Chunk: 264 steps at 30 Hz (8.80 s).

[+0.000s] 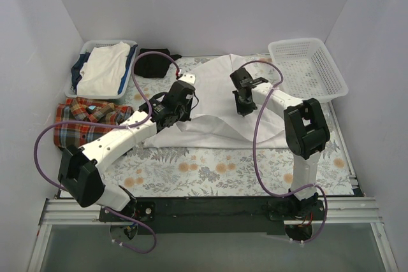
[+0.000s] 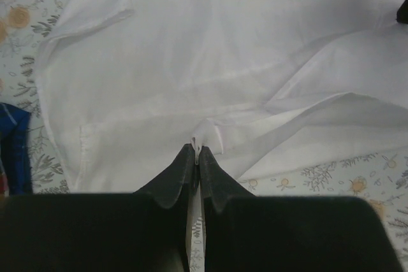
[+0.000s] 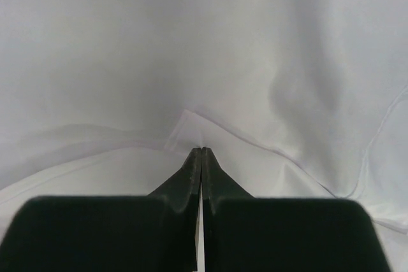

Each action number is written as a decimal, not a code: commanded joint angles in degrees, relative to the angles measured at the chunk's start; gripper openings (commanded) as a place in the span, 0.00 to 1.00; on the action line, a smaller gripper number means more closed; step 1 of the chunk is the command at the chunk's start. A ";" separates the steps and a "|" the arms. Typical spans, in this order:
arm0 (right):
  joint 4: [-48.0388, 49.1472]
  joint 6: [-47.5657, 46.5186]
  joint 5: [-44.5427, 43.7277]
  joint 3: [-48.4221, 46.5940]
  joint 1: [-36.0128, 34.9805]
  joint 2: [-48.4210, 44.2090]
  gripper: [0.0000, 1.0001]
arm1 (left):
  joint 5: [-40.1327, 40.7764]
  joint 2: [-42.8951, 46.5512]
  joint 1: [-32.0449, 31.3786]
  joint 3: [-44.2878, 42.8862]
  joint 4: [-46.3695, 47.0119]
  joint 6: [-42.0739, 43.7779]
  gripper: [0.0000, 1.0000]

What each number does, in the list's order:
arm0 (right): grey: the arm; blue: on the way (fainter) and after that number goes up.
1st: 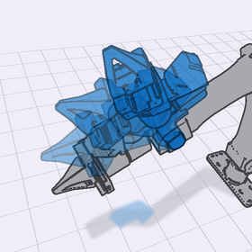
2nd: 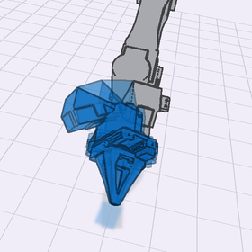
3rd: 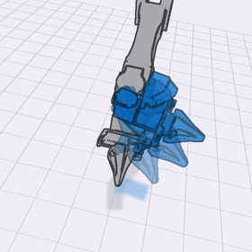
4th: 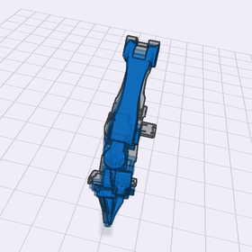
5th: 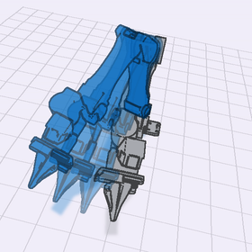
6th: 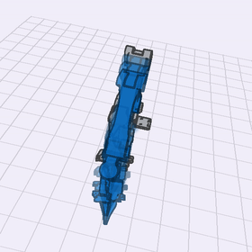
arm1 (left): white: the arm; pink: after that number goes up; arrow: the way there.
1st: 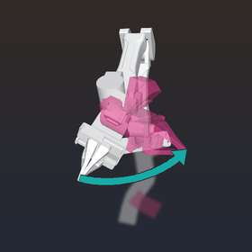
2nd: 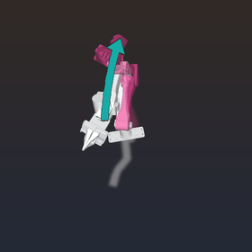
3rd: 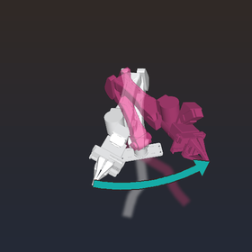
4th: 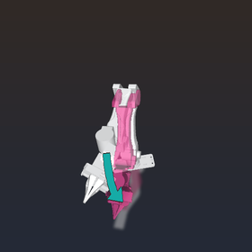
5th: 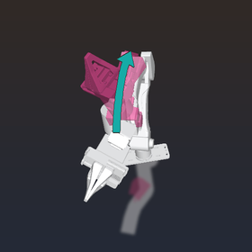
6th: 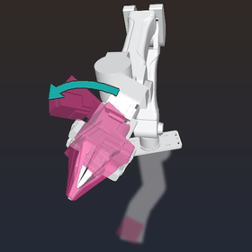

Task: Fold and stack the long sleeve shirts
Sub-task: Fold the shirt

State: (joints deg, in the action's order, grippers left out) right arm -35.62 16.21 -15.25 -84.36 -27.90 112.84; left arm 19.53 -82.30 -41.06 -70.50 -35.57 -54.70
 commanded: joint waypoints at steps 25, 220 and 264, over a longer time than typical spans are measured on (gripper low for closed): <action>8.72 9.55 7.77 1.64 4.96 -4.55 0.32 | 7.28 -0.40 1.42 8.18 17.64 13.66 0.09; -13.06 7.43 21.05 43.15 5.14 -36.45 0.48 | -12.25 0.39 14.43 10.69 -21.47 -21.69 0.86; -9.12 11.92 8.48 16.33 5.31 -25.38 0.48 | -5.82 -32.21 14.43 -15.20 -2.84 -3.66 0.57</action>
State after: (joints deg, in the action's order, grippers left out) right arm -46.02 27.16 -5.98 -67.64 -22.57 88.25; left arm 15.25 -113.30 -25.78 -86.06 -39.70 -59.42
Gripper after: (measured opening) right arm 0.480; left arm 0.591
